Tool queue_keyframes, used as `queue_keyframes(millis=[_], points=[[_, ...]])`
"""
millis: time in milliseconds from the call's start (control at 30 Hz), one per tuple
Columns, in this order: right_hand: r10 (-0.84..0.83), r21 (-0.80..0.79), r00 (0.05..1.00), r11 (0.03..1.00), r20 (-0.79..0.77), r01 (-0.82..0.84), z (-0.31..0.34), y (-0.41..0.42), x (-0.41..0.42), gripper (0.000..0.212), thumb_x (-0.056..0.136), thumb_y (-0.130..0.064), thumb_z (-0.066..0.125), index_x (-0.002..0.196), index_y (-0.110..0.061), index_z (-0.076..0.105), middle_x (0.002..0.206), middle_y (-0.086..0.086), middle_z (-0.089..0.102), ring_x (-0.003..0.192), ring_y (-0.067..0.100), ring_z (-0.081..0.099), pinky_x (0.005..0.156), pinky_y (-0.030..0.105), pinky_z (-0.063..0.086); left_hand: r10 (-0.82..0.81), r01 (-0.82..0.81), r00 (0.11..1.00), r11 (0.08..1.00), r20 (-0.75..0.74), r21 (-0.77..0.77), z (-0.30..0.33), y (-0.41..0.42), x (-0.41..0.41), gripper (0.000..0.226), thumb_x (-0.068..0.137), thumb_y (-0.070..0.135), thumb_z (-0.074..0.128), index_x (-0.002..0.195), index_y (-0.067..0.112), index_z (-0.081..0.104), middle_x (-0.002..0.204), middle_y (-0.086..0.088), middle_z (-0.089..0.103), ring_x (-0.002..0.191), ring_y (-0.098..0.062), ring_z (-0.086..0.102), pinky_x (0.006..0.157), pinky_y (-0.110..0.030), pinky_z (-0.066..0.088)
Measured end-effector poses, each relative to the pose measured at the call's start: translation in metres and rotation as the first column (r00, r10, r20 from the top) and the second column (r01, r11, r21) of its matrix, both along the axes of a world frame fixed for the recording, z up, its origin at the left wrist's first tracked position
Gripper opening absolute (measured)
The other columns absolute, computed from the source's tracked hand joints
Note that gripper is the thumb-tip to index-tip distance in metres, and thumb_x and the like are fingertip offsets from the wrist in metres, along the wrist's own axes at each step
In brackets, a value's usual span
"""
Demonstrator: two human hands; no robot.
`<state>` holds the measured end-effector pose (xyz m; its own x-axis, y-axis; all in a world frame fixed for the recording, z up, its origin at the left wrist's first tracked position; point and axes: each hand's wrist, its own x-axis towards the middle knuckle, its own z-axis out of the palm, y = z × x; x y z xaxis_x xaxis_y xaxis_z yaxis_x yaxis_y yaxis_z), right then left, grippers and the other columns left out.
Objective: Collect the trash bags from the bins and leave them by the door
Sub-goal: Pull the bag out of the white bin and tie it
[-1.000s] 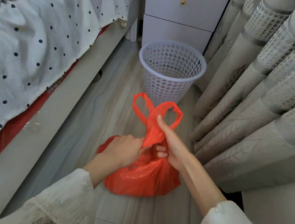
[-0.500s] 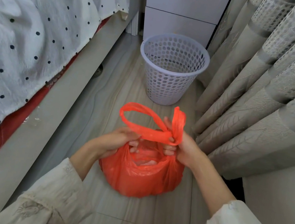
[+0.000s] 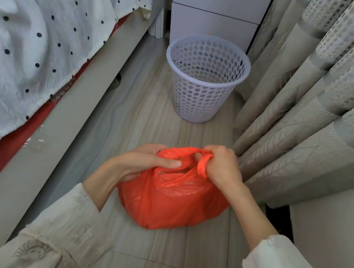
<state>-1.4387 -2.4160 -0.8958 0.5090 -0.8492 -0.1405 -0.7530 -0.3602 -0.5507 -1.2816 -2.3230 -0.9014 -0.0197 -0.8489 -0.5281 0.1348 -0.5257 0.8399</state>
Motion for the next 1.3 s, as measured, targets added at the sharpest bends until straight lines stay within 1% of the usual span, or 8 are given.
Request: queue_keyframes(millis=[100, 267, 433, 567, 933, 1033, 1167, 1300], points=[[-0.056, -0.005, 0.993, 0.998, 0.105, 0.057, -0.003, 0.002, 0.002, 0.020, 0.082, -0.028, 0.061, 0.073, -0.012, 0.067, 0.082, 0.021, 0.067, 0.087, 0.036, 0.061, 0.068, 0.033, 0.043, -0.005, 0.014, 0.933, 1.000, 0.360, -0.023, 0.002, -0.005, -0.005, 0.018, 0.073, 0.006, 0.071, 0.075, 0.014, 0.056, 0.071, 0.000, 0.057, 0.064, -0.010, 0.054, 0.062, -0.022, 0.045], [-0.104, 0.318, 0.931, 0.948, 0.350, -0.014, -0.007, -0.001, 0.006, 0.029, 0.079, -0.025, 0.070, 0.054, -0.022, 0.056, 0.050, -0.003, 0.052, 0.046, 0.000, 0.044, 0.047, 0.017, 0.034, 0.035, 0.057, 0.493, 0.996, 0.869, -0.073, -0.006, -0.004, -0.003, 0.009, 0.079, 0.021, 0.059, 0.070, 0.018, 0.058, 0.074, -0.010, 0.069, 0.076, -0.022, 0.063, 0.068, -0.031, 0.044], [-0.369, 0.579, 0.665, 0.807, 0.650, -0.119, -0.001, -0.003, 0.004, 0.031, 0.089, -0.026, 0.057, 0.064, -0.008, 0.053, 0.038, -0.003, 0.042, 0.029, 0.006, 0.032, 0.033, 0.014, 0.020, 0.072, -0.050, 0.956, 0.995, 0.285, -0.081, 0.000, -0.002, -0.005, 0.018, 0.079, 0.013, 0.066, 0.094, 0.004, 0.069, 0.066, 0.003, 0.072, 0.067, 0.002, 0.060, 0.074, -0.019, 0.045], [-0.338, 0.557, 0.638, 0.811, 0.693, -0.176, 0.004, -0.004, 0.004, 0.037, 0.093, -0.032, 0.049, 0.068, -0.005, 0.052, 0.036, -0.005, 0.043, 0.031, 0.006, 0.031, 0.036, 0.018, 0.021, 0.148, -0.146, 0.989, 0.987, 0.013, -0.063, 0.000, -0.003, -0.004, 0.016, 0.077, 0.012, 0.065, 0.092, 0.012, 0.070, 0.082, 0.000, 0.073, 0.079, -0.010, 0.066, 0.075, -0.017, 0.052], [-0.368, 0.549, 0.596, 0.822, 0.714, -0.151, -0.010, -0.006, 0.008, 0.048, 0.088, -0.054, 0.045, 0.082, -0.010, 0.064, 0.072, 0.012, 0.053, 0.064, 0.017, 0.049, 0.062, 0.028, 0.039, 0.573, -0.628, 0.778, 0.723, -0.258, -0.288, 0.005, -0.010, 0.008, 0.010, 0.089, 0.028, 0.048, 0.095, 0.029, 0.055, 0.094, 0.009, 0.060, 0.090, -0.008, 0.052, 0.075, -0.026, 0.039], [-0.640, 0.723, 0.362, 0.670, 0.677, -0.167, -0.004, -0.016, 0.007, 0.046, 0.095, -0.046, 0.032, 0.082, -0.015, 0.063, 0.081, 0.001, 0.067, 0.078, 0.011, 0.064, 0.079, 0.027, 0.050, 0.614, -0.800, 0.526, 0.591, -0.588, -0.099, 0.013, -0.006, 0.019, 0.003, 0.089, 0.028, 0.047, 0.089, 0.030, 0.049, 0.097, 0.006, 0.061, 0.100, -0.014, 0.055, 0.078, -0.032, 0.050], [-0.901, 0.844, 0.049, 0.384, 0.432, -0.373, 0.000, -0.023, -0.001, 0.065, 0.093, -0.052, 0.029, 0.055, -0.009, 0.060, 0.037, 0.002, 0.049, 0.036, 0.015, 0.053, 0.055, 0.029, 0.056, 0.636, -0.863, 0.395, 0.503, -0.663, -0.032, 0.010, 0.001, 0.023, 0.019, 0.091, 0.028, 0.046, 0.072, 0.023, 0.049, 0.078, -0.002, 0.057, 0.083, -0.018, 0.066, 0.090, -0.052, 0.046], [-0.791, 0.847, 0.303, 0.490, 0.532, -0.207, -0.008, -0.030, -0.007, 0.078, 0.093, -0.059, 0.020, 0.040, -0.013, 0.054, 0.023, -0.007, 0.019, 0.020, 0.006, 0.017, 0.037, 0.006, 0.022, 0.748, -0.861, 0.486, 0.500, -0.452, -0.098, -0.005, 0.006, 0.030, 0.020, 0.093, 0.020, 0.045, 0.074, 0.028, 0.044, 0.042, 0.009, 0.029, 0.033, -0.004, 0.027, 0.038, -0.014, 0.034]])
